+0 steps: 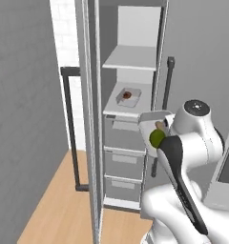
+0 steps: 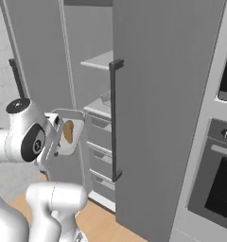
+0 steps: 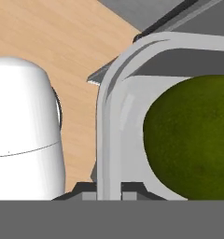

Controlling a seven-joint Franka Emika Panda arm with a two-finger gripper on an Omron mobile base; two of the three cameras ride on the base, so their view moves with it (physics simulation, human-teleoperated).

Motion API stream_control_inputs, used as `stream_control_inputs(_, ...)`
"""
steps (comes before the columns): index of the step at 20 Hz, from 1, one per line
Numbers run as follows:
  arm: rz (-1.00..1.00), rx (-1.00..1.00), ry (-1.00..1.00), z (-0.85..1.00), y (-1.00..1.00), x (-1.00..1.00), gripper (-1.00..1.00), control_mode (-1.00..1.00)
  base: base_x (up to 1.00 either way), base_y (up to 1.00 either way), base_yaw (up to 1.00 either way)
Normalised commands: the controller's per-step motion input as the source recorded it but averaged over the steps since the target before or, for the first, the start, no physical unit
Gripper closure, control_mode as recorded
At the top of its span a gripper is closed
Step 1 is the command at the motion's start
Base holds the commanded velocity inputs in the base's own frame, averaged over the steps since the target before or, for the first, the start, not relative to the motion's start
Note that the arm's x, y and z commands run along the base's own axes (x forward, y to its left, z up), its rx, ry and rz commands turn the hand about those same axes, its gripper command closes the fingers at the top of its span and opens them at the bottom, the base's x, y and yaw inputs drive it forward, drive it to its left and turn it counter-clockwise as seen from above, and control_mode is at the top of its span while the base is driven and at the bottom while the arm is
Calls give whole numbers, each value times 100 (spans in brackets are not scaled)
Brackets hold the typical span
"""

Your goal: Take the meat container that has the chicken drumstick and place it on the second highest rack of the freezer. Then take the vegetable container that has the lime and sweet potato and place it on the highest rack of the freezer.

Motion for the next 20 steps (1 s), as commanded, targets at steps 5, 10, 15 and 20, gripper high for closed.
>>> stream_control_inputs(5,0,0,0,0,0,0,100,100,47,5,-4)
stream_control_inputs(10,0,0,0,0,0,0,100,100,56,17,0)
stream_control_inputs(15,0,0,0,0,0,0,100,100,38,26,-3)
stream_control_inputs(20,0,0,0,0,0,0,100,100,62,14,-7)
